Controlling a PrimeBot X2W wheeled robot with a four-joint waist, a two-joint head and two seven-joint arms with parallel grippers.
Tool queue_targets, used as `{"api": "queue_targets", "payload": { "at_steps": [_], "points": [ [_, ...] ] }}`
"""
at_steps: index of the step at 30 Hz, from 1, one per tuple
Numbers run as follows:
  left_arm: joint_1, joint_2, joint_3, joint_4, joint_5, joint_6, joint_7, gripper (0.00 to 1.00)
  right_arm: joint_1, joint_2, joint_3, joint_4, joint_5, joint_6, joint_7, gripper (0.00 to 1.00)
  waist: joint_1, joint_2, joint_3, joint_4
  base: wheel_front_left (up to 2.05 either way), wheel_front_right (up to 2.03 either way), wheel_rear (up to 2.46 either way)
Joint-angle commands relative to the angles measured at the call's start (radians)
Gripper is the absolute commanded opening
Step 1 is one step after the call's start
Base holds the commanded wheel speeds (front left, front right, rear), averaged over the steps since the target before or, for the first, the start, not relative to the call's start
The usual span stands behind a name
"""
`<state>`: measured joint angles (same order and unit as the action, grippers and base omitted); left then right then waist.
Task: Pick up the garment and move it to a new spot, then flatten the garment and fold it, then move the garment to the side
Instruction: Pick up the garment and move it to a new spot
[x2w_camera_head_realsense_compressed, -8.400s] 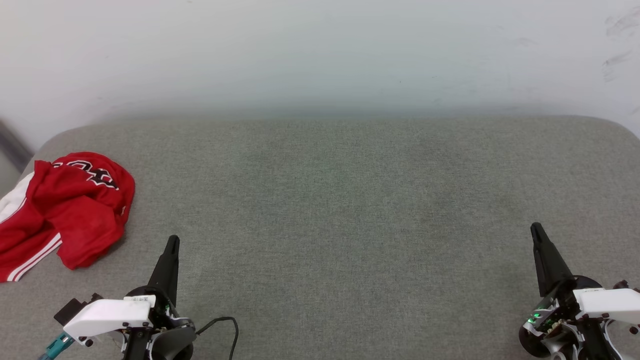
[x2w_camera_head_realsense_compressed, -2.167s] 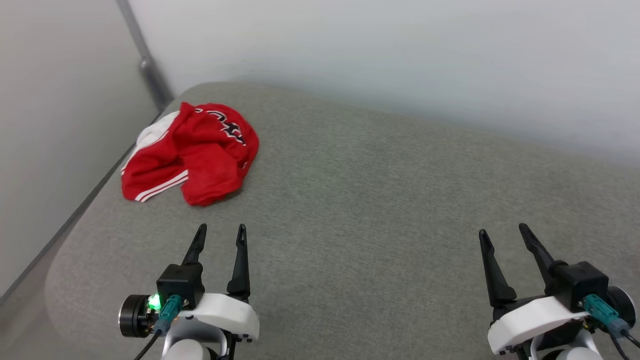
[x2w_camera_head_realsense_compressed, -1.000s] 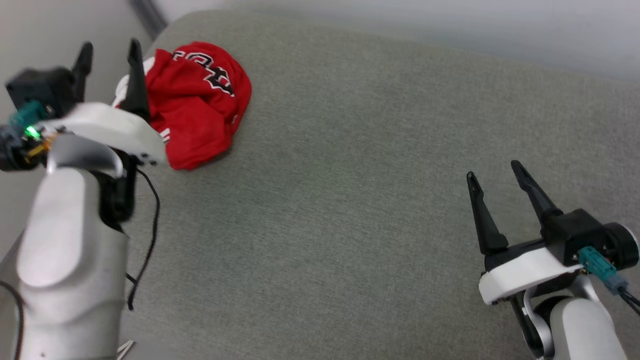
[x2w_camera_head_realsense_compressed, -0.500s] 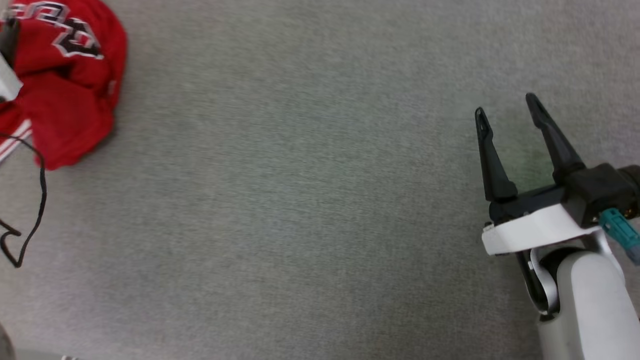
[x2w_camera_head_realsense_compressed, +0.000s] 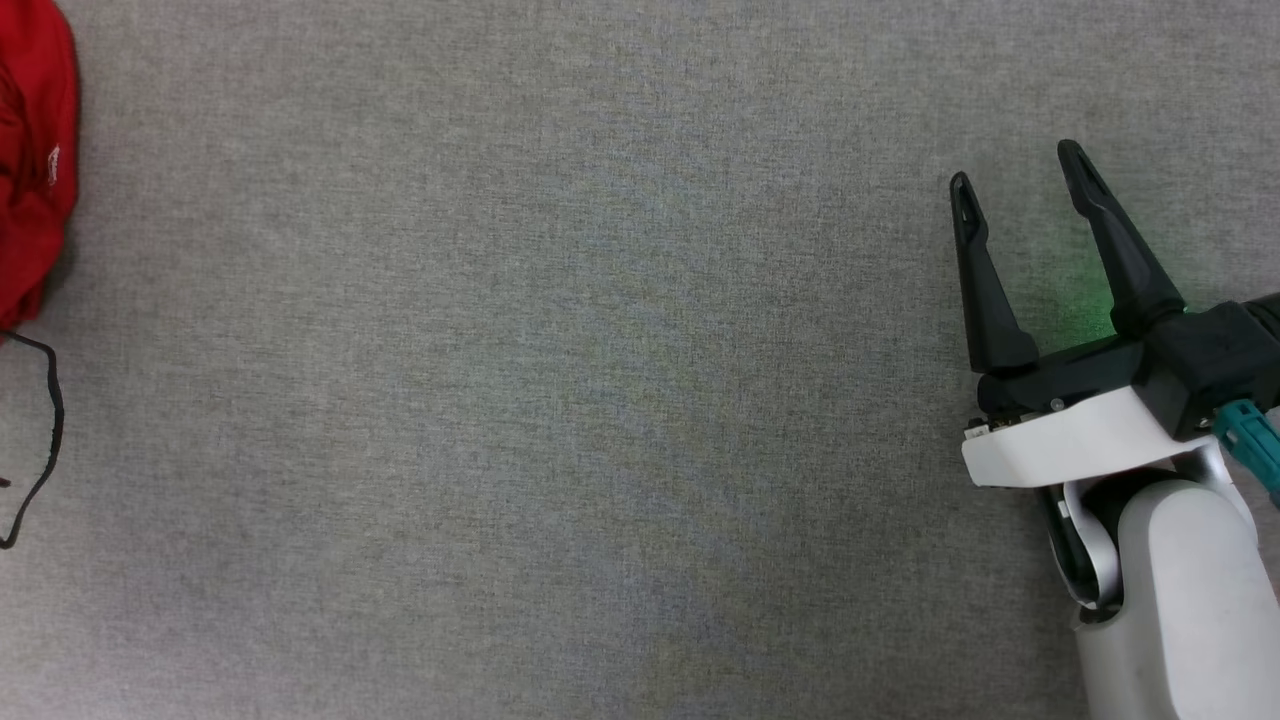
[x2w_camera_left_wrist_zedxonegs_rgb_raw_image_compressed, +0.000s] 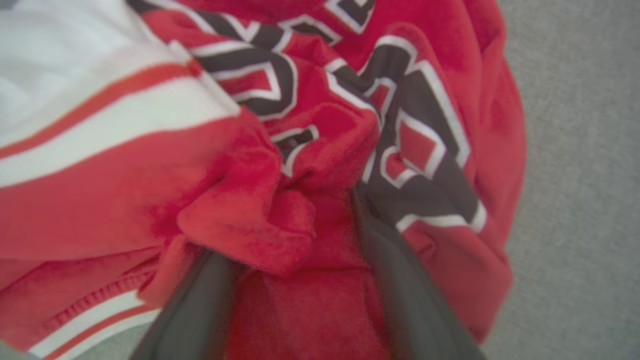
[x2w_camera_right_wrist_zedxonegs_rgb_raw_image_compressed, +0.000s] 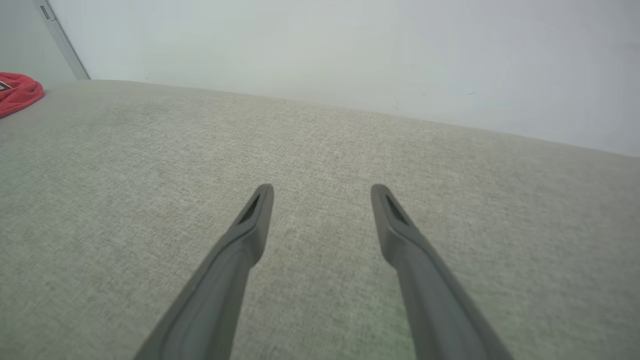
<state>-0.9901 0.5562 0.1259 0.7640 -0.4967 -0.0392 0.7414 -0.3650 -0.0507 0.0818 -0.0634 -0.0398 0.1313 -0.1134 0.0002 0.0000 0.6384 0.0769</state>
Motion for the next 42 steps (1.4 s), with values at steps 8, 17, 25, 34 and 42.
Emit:
{"api": "queue_targets", "payload": {
  "at_steps": [8,17,25,34,42],
  "points": [
    [0.011,0.008,-0.030,0.028,0.058,0.013,-0.169,0.00,0.008,0.001,0.000,0.005,0.007,-0.001,-0.011,1.00,-0.0002,0.0000,-0.083,0.009,0.00,0.00,0.00],
    [-0.067,0.036,-0.103,0.090,0.149,-0.031,-0.490,0.00,0.082,0.001,-0.004,0.075,0.067,-0.001,-0.023,1.00,-0.0002,0.0000,-0.322,0.007,0.00,0.00,0.00],
    [-0.090,-0.039,-0.155,0.084,0.162,-0.054,-0.652,0.00,0.169,0.001,-0.046,0.100,0.096,-0.001,-0.017,1.00,-0.0002,0.0000,-0.475,-0.016,0.00,0.00,0.00],
    [0.104,-0.202,-0.186,-0.078,0.125,-0.045,-0.781,0.00,0.274,0.001,-0.068,0.096,0.103,-0.001,0.018,1.00,-0.0002,0.0000,-0.610,-0.106,0.00,0.00,0.00],
    [0.363,-0.380,-0.291,-0.373,0.106,-0.033,-0.766,0.00,0.332,0.001,-0.078,0.057,0.091,-0.001,0.064,1.00,-0.0002,0.0000,-0.650,-0.199,0.00,0.00,0.00]
  ]
}}
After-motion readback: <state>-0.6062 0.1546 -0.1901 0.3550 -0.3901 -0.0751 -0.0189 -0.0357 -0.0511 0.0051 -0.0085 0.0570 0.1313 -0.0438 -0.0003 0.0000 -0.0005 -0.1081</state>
